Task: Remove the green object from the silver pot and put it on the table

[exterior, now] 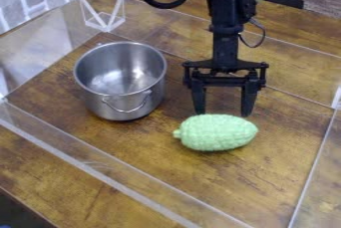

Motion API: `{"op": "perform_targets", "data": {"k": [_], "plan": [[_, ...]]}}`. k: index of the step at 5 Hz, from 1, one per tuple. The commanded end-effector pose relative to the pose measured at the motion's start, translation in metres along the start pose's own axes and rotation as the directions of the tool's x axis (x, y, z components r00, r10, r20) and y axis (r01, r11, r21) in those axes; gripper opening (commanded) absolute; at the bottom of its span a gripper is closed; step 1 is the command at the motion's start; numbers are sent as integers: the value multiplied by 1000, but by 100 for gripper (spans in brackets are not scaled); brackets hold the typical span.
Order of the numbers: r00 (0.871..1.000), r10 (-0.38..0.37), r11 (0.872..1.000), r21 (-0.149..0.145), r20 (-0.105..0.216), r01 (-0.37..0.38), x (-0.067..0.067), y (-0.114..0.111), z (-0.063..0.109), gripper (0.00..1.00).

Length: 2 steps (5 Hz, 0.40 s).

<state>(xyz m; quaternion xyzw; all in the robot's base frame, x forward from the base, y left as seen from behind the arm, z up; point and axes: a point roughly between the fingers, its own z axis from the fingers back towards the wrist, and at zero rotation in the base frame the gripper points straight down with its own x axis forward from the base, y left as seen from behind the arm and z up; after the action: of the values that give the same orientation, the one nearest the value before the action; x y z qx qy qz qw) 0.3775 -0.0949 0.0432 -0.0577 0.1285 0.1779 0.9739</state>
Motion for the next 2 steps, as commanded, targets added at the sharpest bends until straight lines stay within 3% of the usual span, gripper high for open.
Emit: {"op": "perform_targets", "data": {"k": [1,2], "plan": [[999,-34,999,-11,38,34,-4,-6,3,100],[999,-43,999,-5,34,43,-5,-6,2,100]]}}
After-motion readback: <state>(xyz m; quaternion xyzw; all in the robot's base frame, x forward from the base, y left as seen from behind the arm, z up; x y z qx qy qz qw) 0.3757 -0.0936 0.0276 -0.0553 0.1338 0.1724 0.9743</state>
